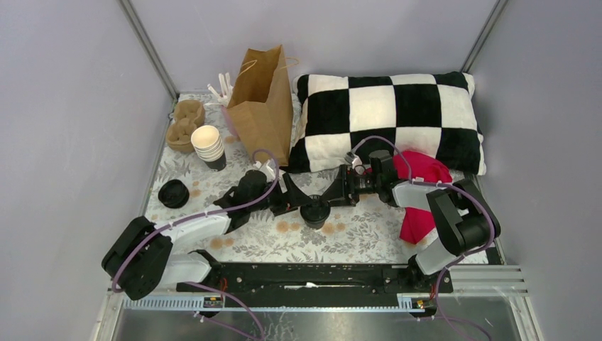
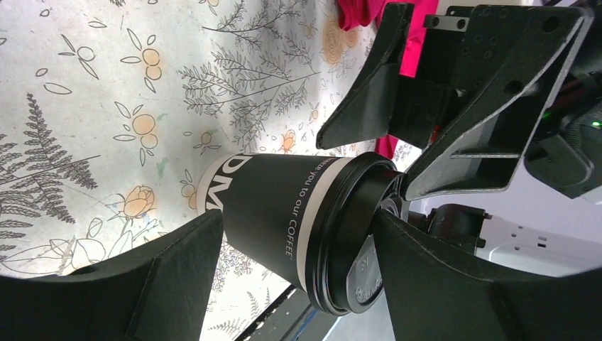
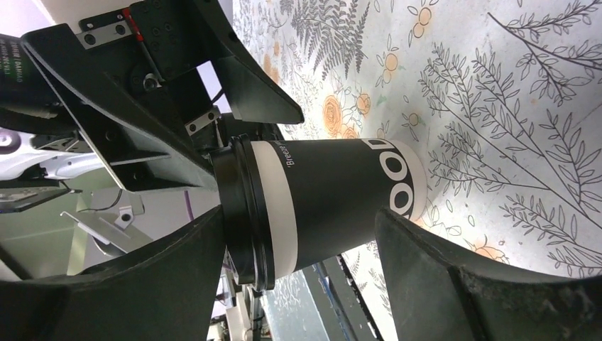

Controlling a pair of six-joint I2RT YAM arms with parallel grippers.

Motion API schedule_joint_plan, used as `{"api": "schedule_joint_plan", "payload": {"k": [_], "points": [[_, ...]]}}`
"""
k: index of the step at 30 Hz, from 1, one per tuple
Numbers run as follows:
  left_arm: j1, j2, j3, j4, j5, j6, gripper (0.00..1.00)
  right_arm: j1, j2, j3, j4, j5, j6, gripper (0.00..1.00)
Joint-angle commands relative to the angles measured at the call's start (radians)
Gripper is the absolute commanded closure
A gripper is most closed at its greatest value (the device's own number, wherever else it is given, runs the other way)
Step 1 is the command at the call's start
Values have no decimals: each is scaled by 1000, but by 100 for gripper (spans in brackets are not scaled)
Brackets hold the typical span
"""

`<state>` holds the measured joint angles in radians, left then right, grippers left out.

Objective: Pack the takeout coffee

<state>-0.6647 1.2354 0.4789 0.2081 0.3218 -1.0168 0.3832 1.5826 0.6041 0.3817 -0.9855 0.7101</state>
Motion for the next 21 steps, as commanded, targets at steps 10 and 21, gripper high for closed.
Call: {"api": "schedule_joint_plan", "payload": {"k": [10,21], "points": [[2,-132,35,-133,-3,45,5,-1,-120,62,-188,24,-77,1],[2,-195,-148,19,91,-45,9,-1,-113,-77,-36,-53,-30,10]]}}
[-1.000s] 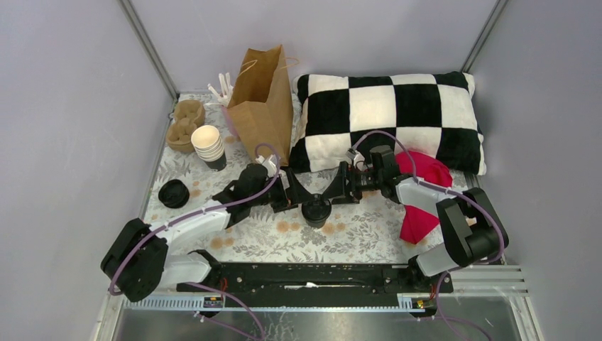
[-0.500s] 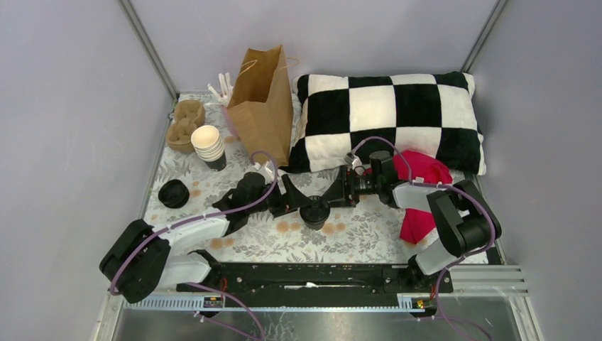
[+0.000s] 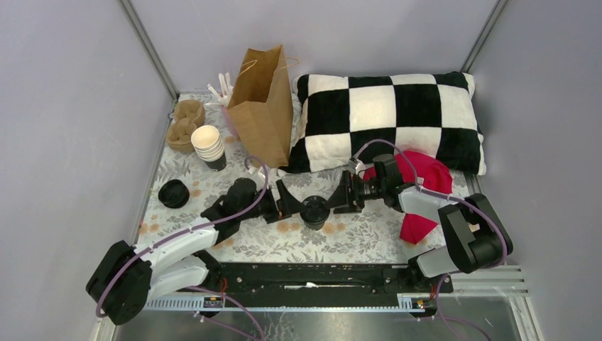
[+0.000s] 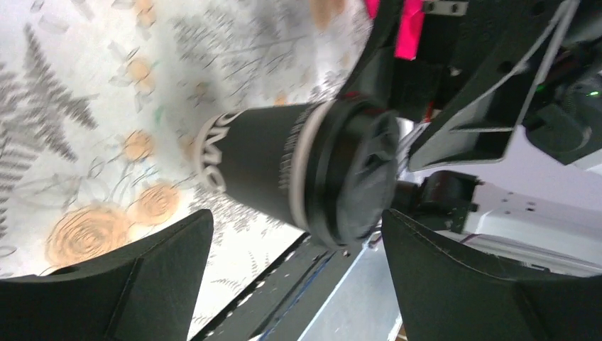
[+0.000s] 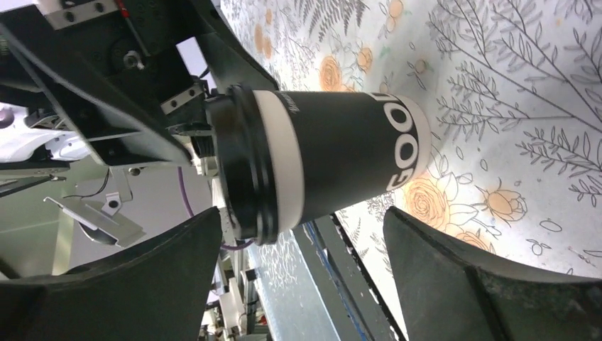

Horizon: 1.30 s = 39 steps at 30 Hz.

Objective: Pack the takeout coffee

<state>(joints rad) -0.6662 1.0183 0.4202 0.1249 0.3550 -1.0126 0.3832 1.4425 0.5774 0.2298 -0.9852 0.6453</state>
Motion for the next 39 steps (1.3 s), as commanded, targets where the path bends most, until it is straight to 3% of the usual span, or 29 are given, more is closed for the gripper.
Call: {"api": "schedule_joint_plan", "payload": {"k": [1,9,17,20,24,27,30,33,35,39], "points": [[4,34,-103,121,55,-51,10,-1,45,-59,145,-56,42,12],[4,74,-178,107,-9,-31,23,-2,145,-140,215,-3,40,19],[4,28,-132,15,-27,-3,24,0,-13,-38,150,-42,97,2],[4,33,-137,19,-35,-7,24,0,31,-47,189,-46,106,4],[4,42,-149,27,-44,-12,25,0,145,-168,386,-30,171,9],[4,36,-167,26,-58,-15,26,0,250,-248,500,8,205,20],[4,36,-172,25,-55,-17,27,0,326,-315,732,2,338,28],[4,41,-151,23,-43,-11,27,1,307,-306,862,-43,454,28],[4,44,-133,10,-42,-4,27,5,236,-267,798,-58,468,25],[4,44,-117,2,-39,-2,28,33,26,-74,214,26,162,8]]}}
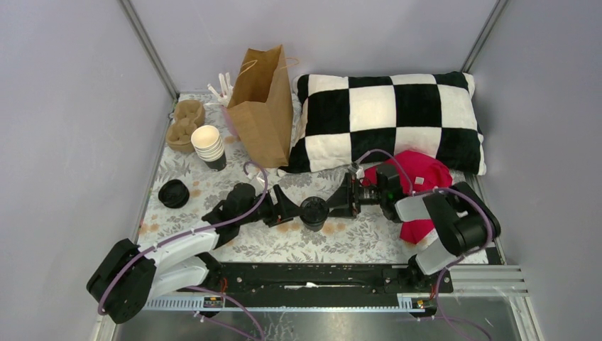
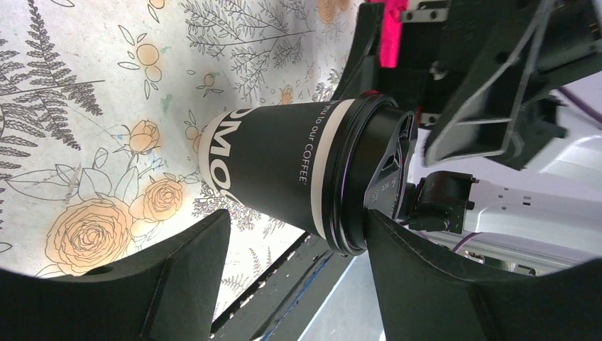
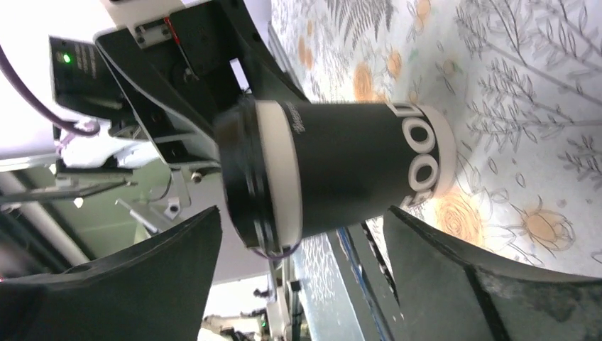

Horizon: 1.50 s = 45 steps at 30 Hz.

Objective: Pack the takeout coffee

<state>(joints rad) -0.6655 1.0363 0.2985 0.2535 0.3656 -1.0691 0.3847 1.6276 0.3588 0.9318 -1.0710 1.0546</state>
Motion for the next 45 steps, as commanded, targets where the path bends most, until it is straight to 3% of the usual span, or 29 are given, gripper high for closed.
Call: {"api": "schedule_joint_plan", "payload": {"k": [1,3,8,13,15,20,29,32,37,45], "points": [[3,25,7,-128,-50,54,28,44,-178,177,-568,136,-305,5],[3,23,11,-128,-51,54,28,52,-168,187,-591,120,-321,3],[3,35,13,-128,-52,60,28,74,-63,75,-433,123,-278,7],[4,66,19,-130,-60,79,28,75,60,2,-283,138,-243,23],[3,81,38,-142,-60,96,28,77,27,-13,-217,123,-191,23],[3,142,116,-183,-83,158,27,98,-139,44,-377,145,-211,15],[4,273,331,-306,-116,292,24,159,-184,-38,-198,194,-48,13],[3,236,356,-373,-139,318,19,160,-219,-8,-289,200,-98,12],[3,110,335,-434,-138,287,2,149,-313,108,-611,233,-280,3],[3,0,237,-304,-32,138,1,82,-297,241,-771,215,-373,1]]}}
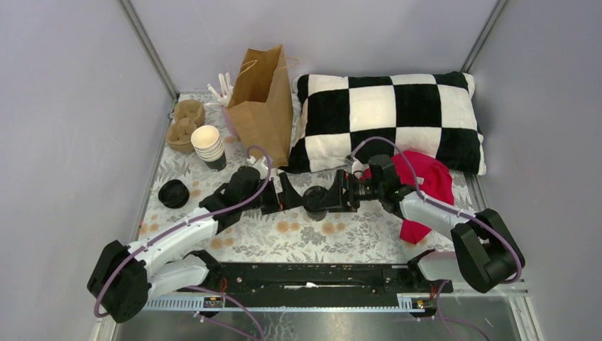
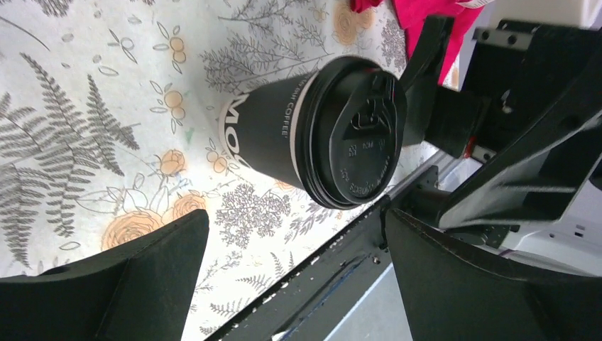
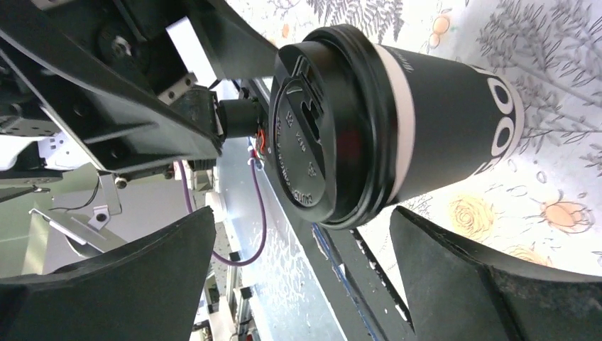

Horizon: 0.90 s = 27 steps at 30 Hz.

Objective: Pack the takeout coffee

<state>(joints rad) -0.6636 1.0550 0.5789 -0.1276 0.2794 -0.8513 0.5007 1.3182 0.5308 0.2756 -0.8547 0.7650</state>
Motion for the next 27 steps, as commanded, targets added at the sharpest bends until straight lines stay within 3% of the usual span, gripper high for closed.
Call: {"api": "schedule_joint_plan", "payload": {"k": [1,10,14,21,27], "points": [[0,-14,-51,94,61,-90,1,-47,19,75,-116,-4,-82,2],[-26,45,-68,184,65,-127,12,-92,85,95,-111,-16,-128,12],[-35,73,-51,227,78,-141,10,-91,72,99,-97,-14,-125,10],[-90,112,-44,240,29,-155,11,-97,130,254,-252,8,-245,5],[-95,150,-42,252,0,-152,13,-114,267,277,-83,-96,-173,12]]}}
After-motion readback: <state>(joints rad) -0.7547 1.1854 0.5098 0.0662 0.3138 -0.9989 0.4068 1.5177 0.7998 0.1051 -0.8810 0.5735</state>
